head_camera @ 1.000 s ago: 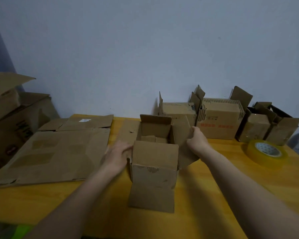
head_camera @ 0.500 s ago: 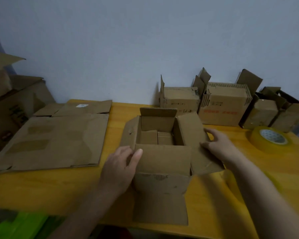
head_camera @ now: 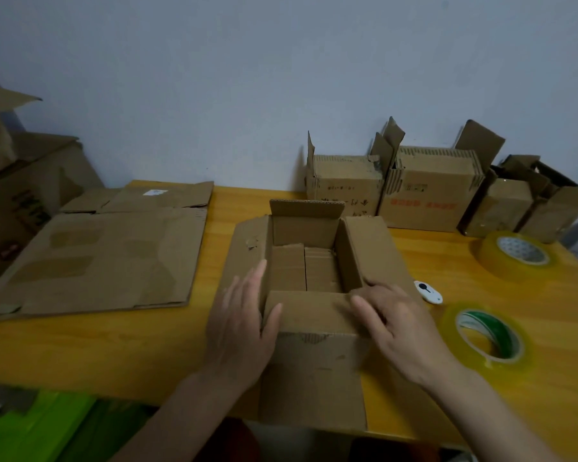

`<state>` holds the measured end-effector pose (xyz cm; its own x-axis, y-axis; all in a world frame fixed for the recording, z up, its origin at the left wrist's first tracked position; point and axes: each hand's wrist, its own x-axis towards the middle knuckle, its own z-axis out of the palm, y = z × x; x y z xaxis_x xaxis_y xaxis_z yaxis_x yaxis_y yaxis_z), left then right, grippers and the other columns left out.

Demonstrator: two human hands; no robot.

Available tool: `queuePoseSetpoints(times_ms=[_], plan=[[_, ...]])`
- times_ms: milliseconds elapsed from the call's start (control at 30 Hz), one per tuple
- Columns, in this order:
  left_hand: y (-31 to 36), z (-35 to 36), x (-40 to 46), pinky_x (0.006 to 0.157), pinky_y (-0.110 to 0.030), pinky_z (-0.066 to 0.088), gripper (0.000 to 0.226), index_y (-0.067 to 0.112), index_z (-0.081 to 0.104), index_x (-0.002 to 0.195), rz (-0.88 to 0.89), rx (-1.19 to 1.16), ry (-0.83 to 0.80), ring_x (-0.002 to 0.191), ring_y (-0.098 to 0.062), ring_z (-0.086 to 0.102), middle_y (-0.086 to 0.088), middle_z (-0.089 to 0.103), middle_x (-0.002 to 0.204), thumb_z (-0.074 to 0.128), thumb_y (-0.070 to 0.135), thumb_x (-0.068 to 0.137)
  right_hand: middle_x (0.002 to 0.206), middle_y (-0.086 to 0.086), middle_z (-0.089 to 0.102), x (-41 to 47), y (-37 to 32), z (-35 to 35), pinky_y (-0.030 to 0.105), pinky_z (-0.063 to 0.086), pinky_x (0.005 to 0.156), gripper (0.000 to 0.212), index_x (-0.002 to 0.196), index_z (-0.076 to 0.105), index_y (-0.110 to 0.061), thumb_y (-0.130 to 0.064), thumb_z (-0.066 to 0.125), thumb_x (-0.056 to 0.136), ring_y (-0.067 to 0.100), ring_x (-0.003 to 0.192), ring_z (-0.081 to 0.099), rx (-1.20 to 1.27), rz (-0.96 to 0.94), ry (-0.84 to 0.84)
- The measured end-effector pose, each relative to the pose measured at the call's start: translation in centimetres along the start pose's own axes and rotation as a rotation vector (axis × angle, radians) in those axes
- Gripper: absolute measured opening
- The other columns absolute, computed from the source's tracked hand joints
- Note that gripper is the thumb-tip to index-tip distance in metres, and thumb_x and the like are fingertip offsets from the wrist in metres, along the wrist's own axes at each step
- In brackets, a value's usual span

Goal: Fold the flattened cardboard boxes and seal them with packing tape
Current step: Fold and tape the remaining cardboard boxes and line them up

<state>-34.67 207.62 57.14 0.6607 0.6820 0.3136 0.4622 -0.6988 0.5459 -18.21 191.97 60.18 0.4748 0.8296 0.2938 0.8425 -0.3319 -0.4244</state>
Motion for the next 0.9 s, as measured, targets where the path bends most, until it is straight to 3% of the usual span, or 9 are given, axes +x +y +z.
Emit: queuePoseSetpoints(times_ms=[67, 133, 233, 333, 467, 667, 900], plan=[[-0.4, 0.2, -0.2, 0.121, -0.045, 0.01, 0.064, 0.045, -0.007, 0.146, 0.063, 0.12, -0.096, 0.149, -0.016, 0.004, 0.012, 0.001, 0.16, 0.003, 0.068, 0.087, 0.146, -0.016, 0.038, -0.2, 0.1, 0.6, 0.025, 0.016, 0.112, 0.081, 0.141, 0.039, -0.036, -0.077, 0.005, 0.081, 0.004, 0.141, 0.021, -0.142, -0.023, -0.106], [-0.4, 0.1, -0.3, 0.121, -0.048, -0.001, 0.072, 0.049, -0.018, 0.14, 0.092, 0.26, -0.195, 0.148, -0.015, -0.014, 0.014, -0.017, 0.157, -0.021, 0.077, 0.074, 0.156, -0.018, 0.016, -0.1, 0.1, 1.1, 0.025, 0.002, 0.112, 0.08, 0.148, 0.021, -0.039, -0.077, 0.004, 0.08, 0.003, 0.145, 0.003, -0.2, -0.021, -0.167], [0.1, -0.5, -0.3, 0.119, -0.048, -0.007, 0.078, 0.051, -0.026, 0.135, 0.075, 0.374, -0.261, 0.147, -0.016, -0.018, 0.012, -0.021, 0.156, -0.031, 0.079, 0.062, 0.158, -0.017, 0.008, 0.4, -0.2, 0.8, 0.027, 0.003, 0.114, 0.074, 0.149, 0.015, -0.04, -0.072, 0.03, 0.084, 0.005, 0.145, 0.001, -0.084, 0.022, -0.235], [0.4, -0.6, -0.2, 0.119, -0.051, -0.007, 0.092, 0.049, -0.022, 0.139, 0.031, 0.381, -0.281, 0.147, -0.017, -0.017, 0.01, -0.016, 0.16, -0.039, 0.078, 0.054, 0.158, -0.016, 0.007, 2.1, -0.3, -0.7, 0.035, 0.011, 0.118, 0.081, 0.15, 0.013, -0.04, -0.055, 0.058, 0.084, 0.009, 0.145, 0.006, 0.075, 0.091, -0.356], [0.7, -0.6, -0.1, 0.119, -0.053, -0.006, 0.097, 0.042, -0.017, 0.147, 0.01, 0.394, -0.302, 0.147, -0.018, -0.018, 0.01, -0.016, 0.161, -0.03, 0.081, 0.059, 0.159, -0.008, 0.008, 6.0, -0.9, -1.7, 0.04, 0.02, 0.118, 0.092, 0.152, 0.006, -0.033, -0.041, 0.068, 0.084, 0.016, 0.145, 0.012, 0.069, 0.107, -0.339], [1.3, -0.8, -0.1, 0.119, -0.053, -0.006, 0.074, 0.034, -0.017, 0.15, -0.038, 0.429, -0.315, 0.147, -0.018, -0.019, 0.009, -0.016, 0.161, 0.006, 0.07, 0.09, 0.161, 0.001, -0.007, 12.6, -2.6, -1.5, 0.048, 0.014, 0.118, 0.105, 0.153, -0.006, -0.022, -0.044, 0.069, 0.082, 0.025, 0.147, -0.007, -0.275, -0.033, -0.202], [1.0, -0.9, -0.2, 0.119, -0.048, -0.009, 0.071, 0.035, -0.013, 0.151, -0.013, 0.385, -0.283, 0.147, -0.017, -0.019, 0.01, -0.015, 0.161, 0.011, 0.068, 0.092, 0.161, 0.003, 0.005, 13.3, -2.0, -1.5, 0.052, 0.003, 0.118, 0.118, 0.152, -0.002, -0.032, -0.074, 0.065, 0.065, 0.028, 0.147, 0.001, -0.328, 0.072, -0.587]])
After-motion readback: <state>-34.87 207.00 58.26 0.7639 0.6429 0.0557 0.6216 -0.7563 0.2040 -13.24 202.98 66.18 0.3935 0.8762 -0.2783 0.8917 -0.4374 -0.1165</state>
